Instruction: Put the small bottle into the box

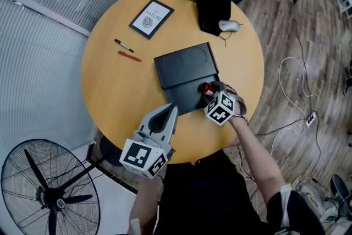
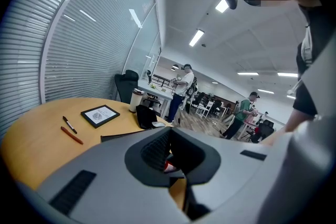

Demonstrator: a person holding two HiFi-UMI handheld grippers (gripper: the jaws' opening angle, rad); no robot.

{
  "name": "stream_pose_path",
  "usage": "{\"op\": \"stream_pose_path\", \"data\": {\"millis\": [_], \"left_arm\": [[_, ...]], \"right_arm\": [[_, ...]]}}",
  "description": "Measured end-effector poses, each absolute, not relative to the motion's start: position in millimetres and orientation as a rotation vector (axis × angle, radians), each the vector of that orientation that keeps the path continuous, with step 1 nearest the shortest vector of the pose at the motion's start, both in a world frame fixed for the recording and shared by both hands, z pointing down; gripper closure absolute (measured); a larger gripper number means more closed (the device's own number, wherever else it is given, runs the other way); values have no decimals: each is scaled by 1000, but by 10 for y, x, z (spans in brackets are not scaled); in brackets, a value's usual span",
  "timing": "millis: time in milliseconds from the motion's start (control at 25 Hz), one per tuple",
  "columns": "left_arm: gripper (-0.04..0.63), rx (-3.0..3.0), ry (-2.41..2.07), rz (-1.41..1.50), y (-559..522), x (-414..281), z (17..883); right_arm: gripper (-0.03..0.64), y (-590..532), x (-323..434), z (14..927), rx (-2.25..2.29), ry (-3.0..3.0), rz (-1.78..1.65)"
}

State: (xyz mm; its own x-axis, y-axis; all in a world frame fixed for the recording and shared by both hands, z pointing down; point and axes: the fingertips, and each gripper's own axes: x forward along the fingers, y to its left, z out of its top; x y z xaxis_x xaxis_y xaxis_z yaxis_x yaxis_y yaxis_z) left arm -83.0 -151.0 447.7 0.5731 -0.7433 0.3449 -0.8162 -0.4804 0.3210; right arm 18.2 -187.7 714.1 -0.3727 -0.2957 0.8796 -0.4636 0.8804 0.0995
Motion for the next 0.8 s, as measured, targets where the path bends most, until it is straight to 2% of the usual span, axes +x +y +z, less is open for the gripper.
{"op": "stream_pose_path", "data": {"millis": [280,800], "left_arm": [[600,2362,-1255,222,-1511,-839,4469],[600,2364,-1261,228,-1470,-882,4428]], "right_arm": [[411,-1884,193,7147,547,-1976,174],[409,-1900,204,7148,566,-1978,170]]}}
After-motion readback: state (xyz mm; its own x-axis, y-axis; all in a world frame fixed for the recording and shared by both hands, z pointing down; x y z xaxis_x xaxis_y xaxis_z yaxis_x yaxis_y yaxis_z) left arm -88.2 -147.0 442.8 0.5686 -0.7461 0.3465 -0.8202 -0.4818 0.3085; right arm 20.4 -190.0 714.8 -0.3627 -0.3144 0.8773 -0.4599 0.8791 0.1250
